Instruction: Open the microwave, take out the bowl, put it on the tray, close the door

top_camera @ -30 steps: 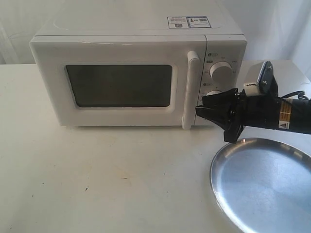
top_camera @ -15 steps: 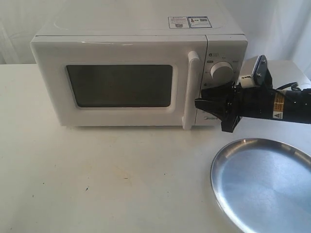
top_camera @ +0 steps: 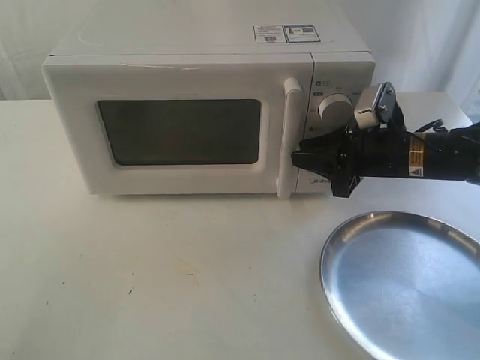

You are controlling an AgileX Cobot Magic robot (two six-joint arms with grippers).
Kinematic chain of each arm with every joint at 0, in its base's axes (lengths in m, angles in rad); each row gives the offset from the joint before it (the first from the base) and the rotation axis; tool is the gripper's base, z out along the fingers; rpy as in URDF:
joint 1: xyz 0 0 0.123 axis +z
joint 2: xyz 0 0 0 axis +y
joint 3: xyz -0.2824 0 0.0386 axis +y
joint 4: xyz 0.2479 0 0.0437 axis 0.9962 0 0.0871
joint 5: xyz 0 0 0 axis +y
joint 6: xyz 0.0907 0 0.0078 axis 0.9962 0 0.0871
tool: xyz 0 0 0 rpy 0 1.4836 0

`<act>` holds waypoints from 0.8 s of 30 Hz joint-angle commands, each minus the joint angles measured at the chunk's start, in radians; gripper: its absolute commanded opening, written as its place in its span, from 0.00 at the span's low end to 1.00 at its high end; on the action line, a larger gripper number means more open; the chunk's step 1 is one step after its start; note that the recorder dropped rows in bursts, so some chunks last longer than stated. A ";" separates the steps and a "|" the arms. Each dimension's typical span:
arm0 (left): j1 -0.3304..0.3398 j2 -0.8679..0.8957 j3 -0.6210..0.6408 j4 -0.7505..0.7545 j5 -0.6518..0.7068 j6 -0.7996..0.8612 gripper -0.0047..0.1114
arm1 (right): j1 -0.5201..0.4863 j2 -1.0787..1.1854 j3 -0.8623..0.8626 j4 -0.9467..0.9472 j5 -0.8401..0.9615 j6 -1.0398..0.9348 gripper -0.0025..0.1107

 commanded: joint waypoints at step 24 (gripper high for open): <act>-0.001 -0.002 -0.001 -0.004 -0.001 -0.006 0.04 | 0.044 0.020 0.034 0.076 0.001 -0.030 0.28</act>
